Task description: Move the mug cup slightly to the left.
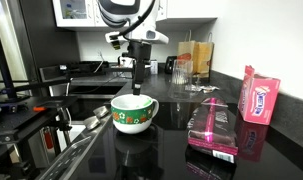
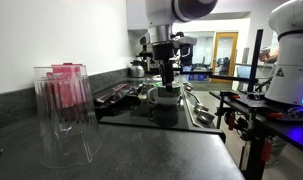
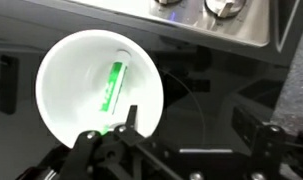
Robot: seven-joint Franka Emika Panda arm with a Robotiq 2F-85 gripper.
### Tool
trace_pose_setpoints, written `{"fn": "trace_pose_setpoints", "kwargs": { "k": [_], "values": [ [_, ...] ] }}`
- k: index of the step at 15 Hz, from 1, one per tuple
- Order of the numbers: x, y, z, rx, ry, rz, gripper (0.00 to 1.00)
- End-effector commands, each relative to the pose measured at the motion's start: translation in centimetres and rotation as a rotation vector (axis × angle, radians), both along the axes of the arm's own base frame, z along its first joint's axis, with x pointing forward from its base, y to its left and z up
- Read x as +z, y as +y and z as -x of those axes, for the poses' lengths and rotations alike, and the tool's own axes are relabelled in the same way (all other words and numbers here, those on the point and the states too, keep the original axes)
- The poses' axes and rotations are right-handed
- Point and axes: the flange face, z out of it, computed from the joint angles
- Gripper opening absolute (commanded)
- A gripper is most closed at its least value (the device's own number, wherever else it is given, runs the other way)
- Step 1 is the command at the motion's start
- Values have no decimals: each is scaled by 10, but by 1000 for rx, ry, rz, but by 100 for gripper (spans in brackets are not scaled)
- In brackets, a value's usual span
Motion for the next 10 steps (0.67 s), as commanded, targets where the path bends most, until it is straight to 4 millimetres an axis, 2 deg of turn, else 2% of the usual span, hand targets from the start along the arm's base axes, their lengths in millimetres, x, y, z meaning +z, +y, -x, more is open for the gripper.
{"fn": "trace_pose_setpoints", "kwargs": {
  "k": [1,4,7,8,9,10],
  "values": [
    [-3,-7,-6,-22,-6,38,100],
    [-12,-7,-5,-7,28,45,100],
    [-26,4,-1,18,59,48,100],
    [-32,7,-1,20,66,56,97],
    [-35,9,0,29,70,63,74],
    [-36,6,0,29,68,66,72]
  ]
}}
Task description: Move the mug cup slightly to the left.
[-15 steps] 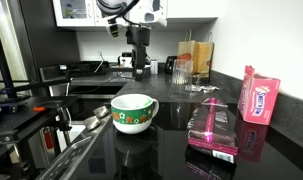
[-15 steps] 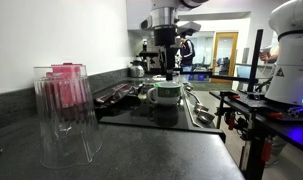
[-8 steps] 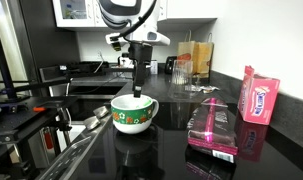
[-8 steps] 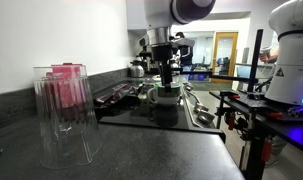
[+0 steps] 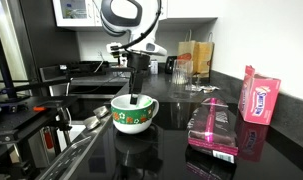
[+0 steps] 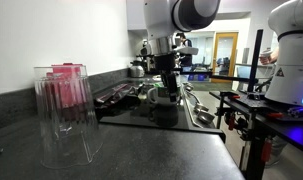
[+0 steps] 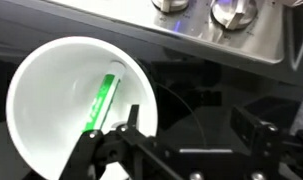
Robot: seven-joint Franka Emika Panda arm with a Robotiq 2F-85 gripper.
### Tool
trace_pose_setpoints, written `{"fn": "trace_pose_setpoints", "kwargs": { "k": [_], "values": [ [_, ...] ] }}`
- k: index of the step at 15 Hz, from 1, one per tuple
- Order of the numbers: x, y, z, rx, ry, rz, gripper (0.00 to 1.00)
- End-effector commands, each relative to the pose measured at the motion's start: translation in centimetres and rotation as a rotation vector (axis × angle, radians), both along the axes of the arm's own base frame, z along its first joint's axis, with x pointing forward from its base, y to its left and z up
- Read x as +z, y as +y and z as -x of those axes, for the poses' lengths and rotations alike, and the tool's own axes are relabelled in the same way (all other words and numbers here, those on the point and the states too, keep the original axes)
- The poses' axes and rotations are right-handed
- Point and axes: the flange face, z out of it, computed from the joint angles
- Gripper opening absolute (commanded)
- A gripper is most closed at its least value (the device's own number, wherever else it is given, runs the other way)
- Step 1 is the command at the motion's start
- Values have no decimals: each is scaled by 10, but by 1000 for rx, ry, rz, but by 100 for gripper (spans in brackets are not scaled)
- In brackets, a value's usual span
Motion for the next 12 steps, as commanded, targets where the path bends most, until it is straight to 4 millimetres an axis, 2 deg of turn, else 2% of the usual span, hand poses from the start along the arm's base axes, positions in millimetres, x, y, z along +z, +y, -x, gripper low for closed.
{"fn": "trace_pose_setpoints", "kwargs": {
  "k": [1,5,9,10,12],
  "values": [
    [-2,-6,-6,-8,3,44,68],
    [6,-21,-12,-17,-15,64,37],
    [6,-23,-14,-11,-11,60,5],
    [6,-23,-14,-10,-10,60,1],
    [7,-22,-14,-11,-6,56,0]
  ]
}}
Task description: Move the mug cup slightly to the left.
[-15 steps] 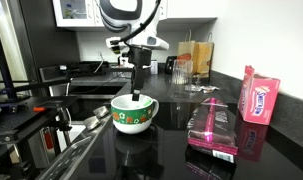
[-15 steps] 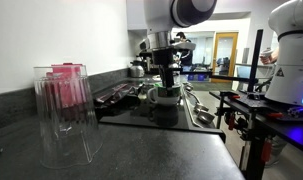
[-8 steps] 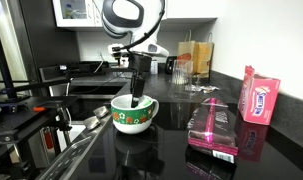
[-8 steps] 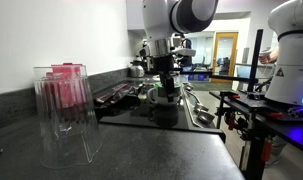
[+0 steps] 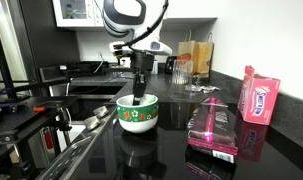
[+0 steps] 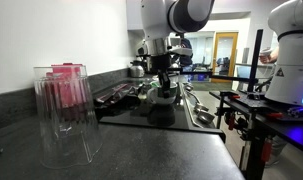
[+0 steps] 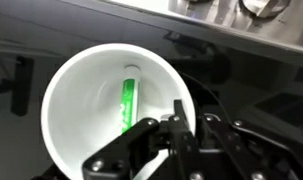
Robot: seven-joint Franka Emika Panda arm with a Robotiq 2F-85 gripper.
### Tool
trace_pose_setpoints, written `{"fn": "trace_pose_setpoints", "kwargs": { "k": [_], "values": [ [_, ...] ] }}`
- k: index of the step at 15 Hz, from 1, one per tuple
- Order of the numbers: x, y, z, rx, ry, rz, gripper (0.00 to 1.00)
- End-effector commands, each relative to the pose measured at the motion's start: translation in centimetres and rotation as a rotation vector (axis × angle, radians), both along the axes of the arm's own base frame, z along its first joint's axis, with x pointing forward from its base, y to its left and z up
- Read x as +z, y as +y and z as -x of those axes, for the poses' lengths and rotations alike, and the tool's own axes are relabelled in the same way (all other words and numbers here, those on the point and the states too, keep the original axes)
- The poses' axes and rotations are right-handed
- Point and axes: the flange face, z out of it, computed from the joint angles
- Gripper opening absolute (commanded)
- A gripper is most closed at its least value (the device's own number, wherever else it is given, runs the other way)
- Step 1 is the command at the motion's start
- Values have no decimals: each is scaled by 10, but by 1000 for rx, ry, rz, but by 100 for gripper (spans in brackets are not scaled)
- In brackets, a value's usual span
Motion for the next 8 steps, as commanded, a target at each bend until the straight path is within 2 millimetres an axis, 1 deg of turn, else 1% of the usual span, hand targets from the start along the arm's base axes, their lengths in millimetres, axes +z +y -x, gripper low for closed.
{"fn": "trace_pose_setpoints", "kwargs": {
  "k": [1,3,5,8],
  "values": [
    [5,2,-1,-5,13,13,3],
    [10,4,0,-3,4,7,3],
    [14,14,0,8,-11,-5,3],
    [25,36,-2,50,-28,-41,3]
  ]
}}
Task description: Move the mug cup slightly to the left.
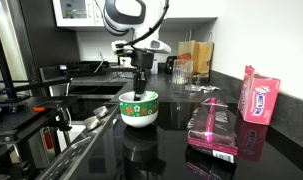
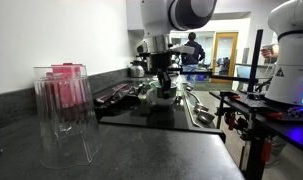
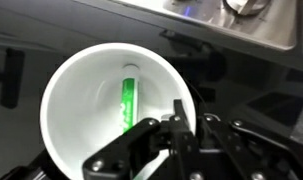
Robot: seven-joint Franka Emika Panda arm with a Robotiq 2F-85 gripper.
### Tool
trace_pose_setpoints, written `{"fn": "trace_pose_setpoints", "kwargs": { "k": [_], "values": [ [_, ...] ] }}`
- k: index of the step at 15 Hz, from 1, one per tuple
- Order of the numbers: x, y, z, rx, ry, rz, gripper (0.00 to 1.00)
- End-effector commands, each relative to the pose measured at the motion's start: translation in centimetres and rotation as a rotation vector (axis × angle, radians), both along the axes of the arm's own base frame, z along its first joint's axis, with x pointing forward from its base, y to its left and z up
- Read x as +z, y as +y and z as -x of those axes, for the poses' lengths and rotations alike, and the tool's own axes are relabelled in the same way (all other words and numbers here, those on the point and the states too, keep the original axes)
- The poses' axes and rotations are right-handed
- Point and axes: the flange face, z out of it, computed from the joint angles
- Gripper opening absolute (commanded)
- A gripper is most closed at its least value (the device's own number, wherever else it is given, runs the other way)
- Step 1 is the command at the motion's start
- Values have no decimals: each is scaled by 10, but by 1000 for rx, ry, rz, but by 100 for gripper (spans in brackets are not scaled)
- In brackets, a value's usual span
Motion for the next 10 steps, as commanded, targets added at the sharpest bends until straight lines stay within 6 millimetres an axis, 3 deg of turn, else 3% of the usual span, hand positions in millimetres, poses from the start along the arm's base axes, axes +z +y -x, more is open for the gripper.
{"fn": "trace_pose_setpoints", "kwargs": {
  "k": [1,7,10],
  "values": [
    [22,25,-3,37,-22,-27,3],
    [22,97,-2,197,0,-42,3],
    [17,120,3,247,12,-41,3]
  ]
}}
